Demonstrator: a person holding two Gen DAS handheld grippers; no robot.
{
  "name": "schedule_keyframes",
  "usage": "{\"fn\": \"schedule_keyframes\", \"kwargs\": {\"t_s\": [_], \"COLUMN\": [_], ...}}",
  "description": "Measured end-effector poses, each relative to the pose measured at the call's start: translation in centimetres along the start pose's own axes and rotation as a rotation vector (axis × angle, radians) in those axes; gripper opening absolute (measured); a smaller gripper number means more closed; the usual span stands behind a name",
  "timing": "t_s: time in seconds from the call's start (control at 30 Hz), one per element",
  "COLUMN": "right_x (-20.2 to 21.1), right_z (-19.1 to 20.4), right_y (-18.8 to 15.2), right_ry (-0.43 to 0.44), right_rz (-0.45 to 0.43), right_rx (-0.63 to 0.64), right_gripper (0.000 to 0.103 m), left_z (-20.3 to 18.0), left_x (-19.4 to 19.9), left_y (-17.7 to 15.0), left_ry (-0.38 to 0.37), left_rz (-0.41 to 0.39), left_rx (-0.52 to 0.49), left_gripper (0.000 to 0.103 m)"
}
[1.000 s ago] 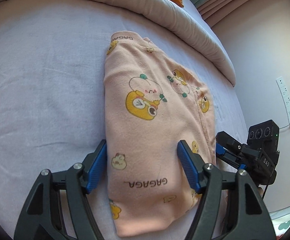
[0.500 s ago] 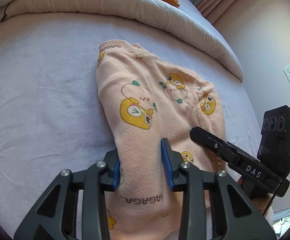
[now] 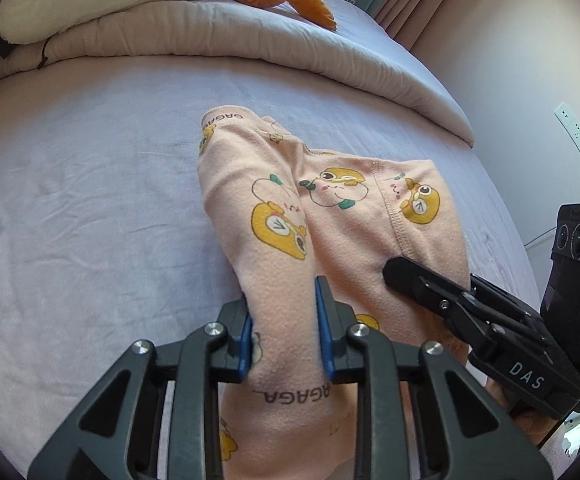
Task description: Fold small clothes
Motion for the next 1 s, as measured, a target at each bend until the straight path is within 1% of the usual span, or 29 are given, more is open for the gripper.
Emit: {"fn": "schedule_keyframes", "kwargs": {"t_s": [0.2, 0.4, 0.63, 1.0], "right_x": [2.1, 5.1, 7.9, 11.7], "right_z": [3.7, 6.8, 9.9, 13.6], "right_y": [-1.5, -2.9, -4.9, -7.5], "right_ry": [0.021, 0.065, 0.096, 0.155], "right_rz": [0.009, -0.005, -0.007, -0.015], "right_rx": [0.061, 0.09, 0.144, 0.199], "right_gripper": [0.026, 0.026, 0.026, 0.025], "left_z": [-0.2, -0.5, -0.6, -0.6], "left_x": [3.8, 8.4, 13.1, 14.4], "left_y": [-2.1, -4.4, -7.7, -8.5], "left_ry": [0.013, 0.03, 0.054, 0.093], "left_rz": [-0.01, -0.051, -0.082, -0.117], "left_rx": [-0.004, -0.017, -0.004, 0.005], "left_gripper": [0.026, 0.026, 0.026, 0.026]}}
Point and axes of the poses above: each gripper's, at about its wrist camera, not at the fingertips, and x roughly against the way its jaws point, z to its left, y to its top, the point moved 7 cm from there along -x, roughly the way its jaws point, and after that the axes turned 11 degrees about -z, right-handed, at the moved point
